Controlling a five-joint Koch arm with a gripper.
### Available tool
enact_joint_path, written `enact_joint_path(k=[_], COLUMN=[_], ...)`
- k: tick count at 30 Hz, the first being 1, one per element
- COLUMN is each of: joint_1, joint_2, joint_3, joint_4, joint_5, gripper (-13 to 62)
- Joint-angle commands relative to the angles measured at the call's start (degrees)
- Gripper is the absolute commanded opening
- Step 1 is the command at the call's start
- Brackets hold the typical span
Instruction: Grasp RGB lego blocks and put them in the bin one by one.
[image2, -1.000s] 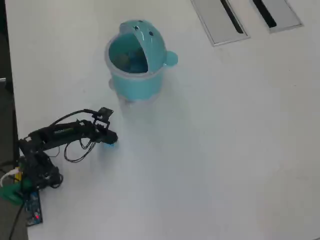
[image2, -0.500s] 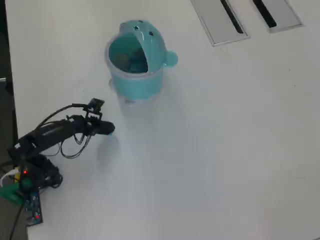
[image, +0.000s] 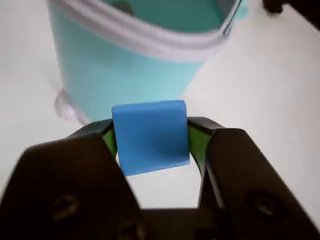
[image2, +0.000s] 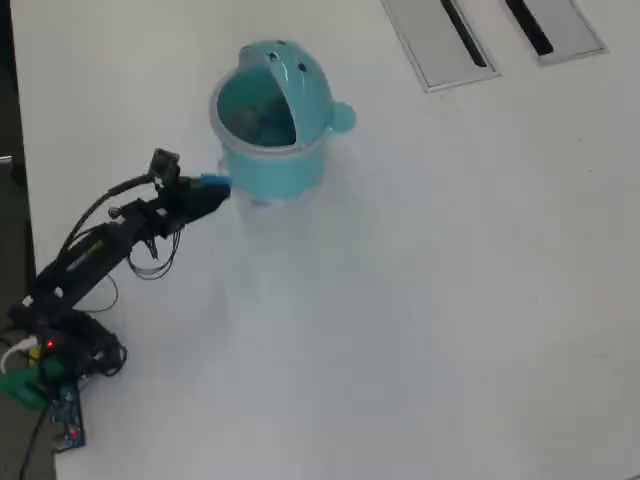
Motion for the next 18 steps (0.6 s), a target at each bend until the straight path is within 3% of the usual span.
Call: enact_joint_path(k=[1,4,18], joint_1=[-0.6,-2.9,-6.2], joint_2=[1.4,-2.8,-16.5], joint_3=[-8.2,-19.8,-41.3], joint_4=[-4.6,-2.0,1.1], joint_5=[0.9,1.1,1.2], gripper=[18.3,18.2,18.1])
